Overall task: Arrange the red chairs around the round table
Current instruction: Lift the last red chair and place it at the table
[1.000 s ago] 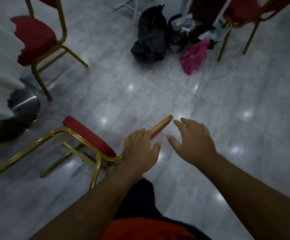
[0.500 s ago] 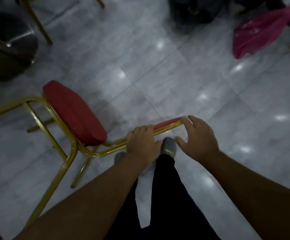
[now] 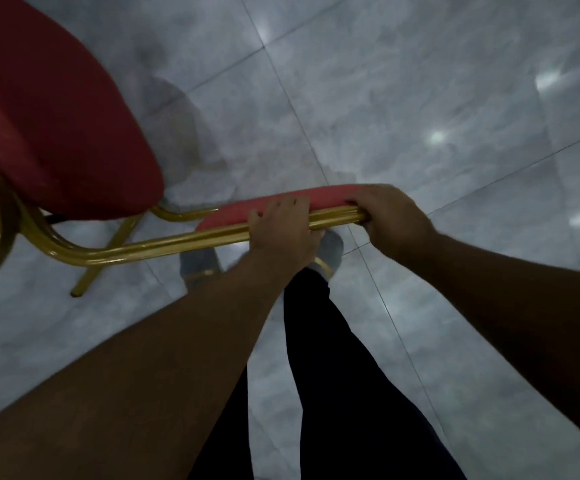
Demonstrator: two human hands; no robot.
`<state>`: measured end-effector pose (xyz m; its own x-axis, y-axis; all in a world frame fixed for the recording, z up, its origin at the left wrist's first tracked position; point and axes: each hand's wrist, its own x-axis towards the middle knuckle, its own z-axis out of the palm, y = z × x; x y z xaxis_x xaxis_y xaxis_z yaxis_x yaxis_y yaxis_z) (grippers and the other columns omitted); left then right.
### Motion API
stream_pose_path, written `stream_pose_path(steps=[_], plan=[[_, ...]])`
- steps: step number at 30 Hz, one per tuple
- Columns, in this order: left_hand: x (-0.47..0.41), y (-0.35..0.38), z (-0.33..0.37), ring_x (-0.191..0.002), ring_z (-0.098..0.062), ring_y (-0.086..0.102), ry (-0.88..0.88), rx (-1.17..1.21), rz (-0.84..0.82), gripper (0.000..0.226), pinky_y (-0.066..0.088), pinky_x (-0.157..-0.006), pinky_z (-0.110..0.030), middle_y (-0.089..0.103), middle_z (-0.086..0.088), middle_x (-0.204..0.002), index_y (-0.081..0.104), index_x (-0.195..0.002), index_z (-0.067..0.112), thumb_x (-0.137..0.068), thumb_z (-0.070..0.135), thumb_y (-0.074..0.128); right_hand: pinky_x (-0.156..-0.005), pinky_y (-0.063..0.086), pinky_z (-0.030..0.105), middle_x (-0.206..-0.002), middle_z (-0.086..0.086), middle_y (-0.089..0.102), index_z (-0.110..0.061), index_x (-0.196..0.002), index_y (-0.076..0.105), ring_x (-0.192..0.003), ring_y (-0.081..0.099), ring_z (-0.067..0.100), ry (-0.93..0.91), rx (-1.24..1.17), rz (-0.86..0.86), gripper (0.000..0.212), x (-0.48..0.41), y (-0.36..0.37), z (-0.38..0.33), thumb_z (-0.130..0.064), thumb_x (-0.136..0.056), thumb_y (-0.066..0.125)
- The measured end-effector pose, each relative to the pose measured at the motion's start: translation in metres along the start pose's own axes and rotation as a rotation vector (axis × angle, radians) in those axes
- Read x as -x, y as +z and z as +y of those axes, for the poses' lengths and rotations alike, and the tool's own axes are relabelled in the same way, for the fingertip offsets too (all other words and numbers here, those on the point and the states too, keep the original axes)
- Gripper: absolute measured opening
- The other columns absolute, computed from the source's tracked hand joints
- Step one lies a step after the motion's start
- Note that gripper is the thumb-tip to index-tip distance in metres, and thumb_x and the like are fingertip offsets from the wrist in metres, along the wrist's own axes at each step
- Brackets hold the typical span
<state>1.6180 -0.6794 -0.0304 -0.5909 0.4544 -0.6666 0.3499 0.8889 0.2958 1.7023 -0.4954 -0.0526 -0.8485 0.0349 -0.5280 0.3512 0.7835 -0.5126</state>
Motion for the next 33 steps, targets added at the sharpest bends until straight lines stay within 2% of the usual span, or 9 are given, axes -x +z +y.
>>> stream_pose_path(steps=[5,9,11,14,18,21,24,27,33], plan=[[0.012,-0.01,0.011,-0.123,-0.026,0.051,0.055,-0.041,-0.012,0.036,0.039,-0.105,-0.054,0.058,0.002,-0.13,0.053,-0.125,0.028,-0.095,0.047,0.056,-0.091,0.051,0.046,-0.113,0.016,0.071,-0.011,-0.12,0.067,-0.104,0.064,0.038,-0.11,0.14,0.036,0.037,0.017,-0.015,-0.021,-0.004,-0.083,0.072],[0.042,-0.027,0.011,-0.123,-0.026,0.052,0.117,-0.085,0.074,0.034,0.039,-0.105,-0.054,0.059,0.001,-0.132,0.053,-0.127,0.028,-0.097,0.043,0.054,-0.085,0.055,0.045,-0.106,0.016,0.075,-0.008,-0.116,0.07,-0.094,0.069,0.039,-0.175,0.201,0.068,0.039,0.035,-0.041,-0.057,-0.01,-0.077,0.079],[0.06,-0.041,0.009,-0.121,-0.027,0.055,0.151,-0.058,0.135,0.033,0.04,-0.103,-0.054,0.062,0.001,-0.13,0.057,-0.126,0.027,-0.096,0.041,0.055,-0.082,0.054,0.039,-0.103,0.012,0.076,-0.011,-0.113,0.072,-0.09,0.071,0.034,-0.2,0.211,0.14,0.032,0.046,-0.055,-0.08,-0.021,-0.083,0.071],[0.094,-0.07,0.002,-0.102,-0.028,0.066,0.243,-0.002,0.272,0.026,0.048,-0.088,-0.045,0.071,0.0,-0.11,0.067,-0.114,0.024,-0.09,0.035,0.062,-0.08,0.044,0.029,-0.101,0.006,0.077,-0.016,-0.11,0.074,-0.084,0.071,0.027,-0.252,0.2,0.224,0.04,0.067,-0.08,-0.123,-0.035,-0.088,0.048],[0.164,-0.115,-0.022,-0.089,-0.027,0.071,0.294,0.095,0.459,0.03,0.053,-0.078,-0.042,0.075,0.0,-0.1,0.073,-0.109,0.02,-0.085,0.034,0.063,-0.082,0.03,0.019,-0.103,0.004,0.077,-0.016,-0.111,0.075,-0.091,0.064,0.019,-0.383,0.169,0.332,0.036,0.103,-0.111,-0.185,-0.035,-0.088,0.055],[0.221,-0.151,-0.045,-0.092,-0.025,0.072,0.29,0.164,0.537,0.034,0.054,-0.077,-0.041,0.077,0.001,-0.104,0.074,-0.111,0.019,-0.087,0.037,0.059,-0.097,0.041,0.03,-0.112,0.0,0.073,-0.017,-0.117,0.072,-0.103,0.064,0.018,-0.456,0.048,0.339,0.034,0.133,-0.124,-0.221,-0.033,-0.087,0.069],[0.275,-0.179,-0.078,-0.098,-0.021,0.073,0.26,0.182,0.597,0.035,0.057,-0.08,-0.042,0.077,0.001,-0.109,0.075,-0.112,0.017,-0.086,0.034,0.059,-0.097,0.048,0.046,-0.121,0.0,0.066,-0.014,-0.123,0.066,-0.112,0.061,0.022,-0.417,-0.084,0.319,0.04,0.158,-0.126,-0.233,-0.031,-0.088,0.071],[0.327,-0.2,-0.11,-0.102,-0.018,0.071,0.237,0.222,0.625,0.035,0.059,-0.087,-0.042,0.077,0.0,-0.11,0.075,-0.112,0.015,-0.085,0.031,0.06,-0.097,0.049,0.048,-0.121,-0.006,0.063,-0.017,-0.124,0.064,-0.109,0.062,0.022,-0.402,-0.148,0.306,0.04,0.176,-0.126,-0.262,-0.037,-0.09,0.063],[0.425,-0.242,-0.179,-0.104,-0.01,0.066,0.213,0.28,0.675,0.037,0.056,-0.09,-0.033,0.074,0.004,-0.114,0.071,-0.117,0.017,-0.087,0.036,0.061,-0.084,0.05,0.051,-0.105,-0.006,0.072,-0.021,-0.114,0.072,-0.095,0.066,0.021,-0.47,0.025,0.408,0.037,0.209,-0.128,-0.392,-0.043,-0.085,0.063]])
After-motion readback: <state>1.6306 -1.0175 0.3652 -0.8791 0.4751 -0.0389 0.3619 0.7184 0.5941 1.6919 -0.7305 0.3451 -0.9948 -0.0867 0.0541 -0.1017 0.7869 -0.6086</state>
